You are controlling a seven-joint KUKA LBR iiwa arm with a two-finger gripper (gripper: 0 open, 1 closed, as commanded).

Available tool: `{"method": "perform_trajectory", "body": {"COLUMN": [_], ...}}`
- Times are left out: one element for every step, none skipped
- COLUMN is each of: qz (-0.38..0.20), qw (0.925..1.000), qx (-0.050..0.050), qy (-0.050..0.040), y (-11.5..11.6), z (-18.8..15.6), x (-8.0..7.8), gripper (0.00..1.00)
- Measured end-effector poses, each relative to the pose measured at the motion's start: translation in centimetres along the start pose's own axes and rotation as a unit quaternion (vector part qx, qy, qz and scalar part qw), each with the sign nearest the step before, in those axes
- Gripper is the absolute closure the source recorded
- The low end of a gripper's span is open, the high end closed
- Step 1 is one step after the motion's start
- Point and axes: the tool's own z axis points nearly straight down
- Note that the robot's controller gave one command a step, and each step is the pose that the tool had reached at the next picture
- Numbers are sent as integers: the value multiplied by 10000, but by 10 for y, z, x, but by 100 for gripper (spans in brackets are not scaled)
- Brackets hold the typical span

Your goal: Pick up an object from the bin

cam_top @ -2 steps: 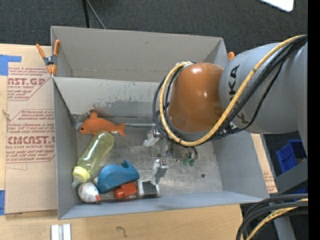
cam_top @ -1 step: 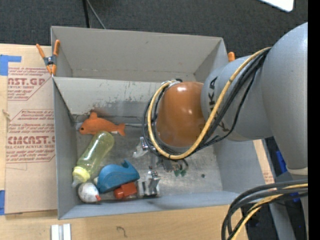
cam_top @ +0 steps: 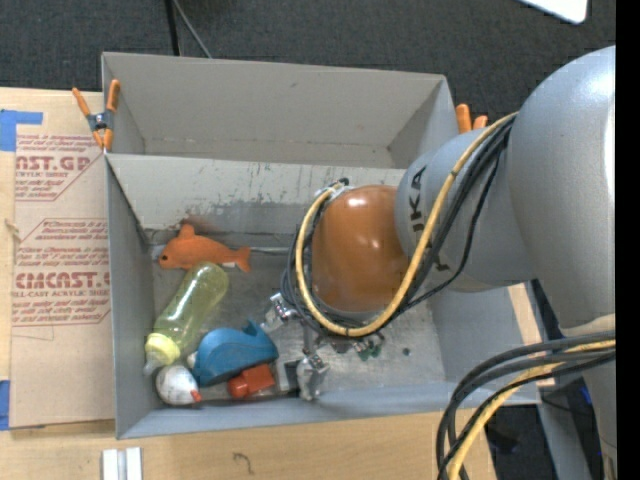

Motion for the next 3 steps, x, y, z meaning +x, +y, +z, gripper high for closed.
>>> {"method": "perform_trajectory", "body": {"qz": [182,1513,297], "qw": [9998,9885,9996], "qx": [31,17,13], "qy": [28,29,10], "y": [14,36,58], "z": [-3,2,-14], "x": [-5,-16,-34], "gripper": [0,0,0]}}
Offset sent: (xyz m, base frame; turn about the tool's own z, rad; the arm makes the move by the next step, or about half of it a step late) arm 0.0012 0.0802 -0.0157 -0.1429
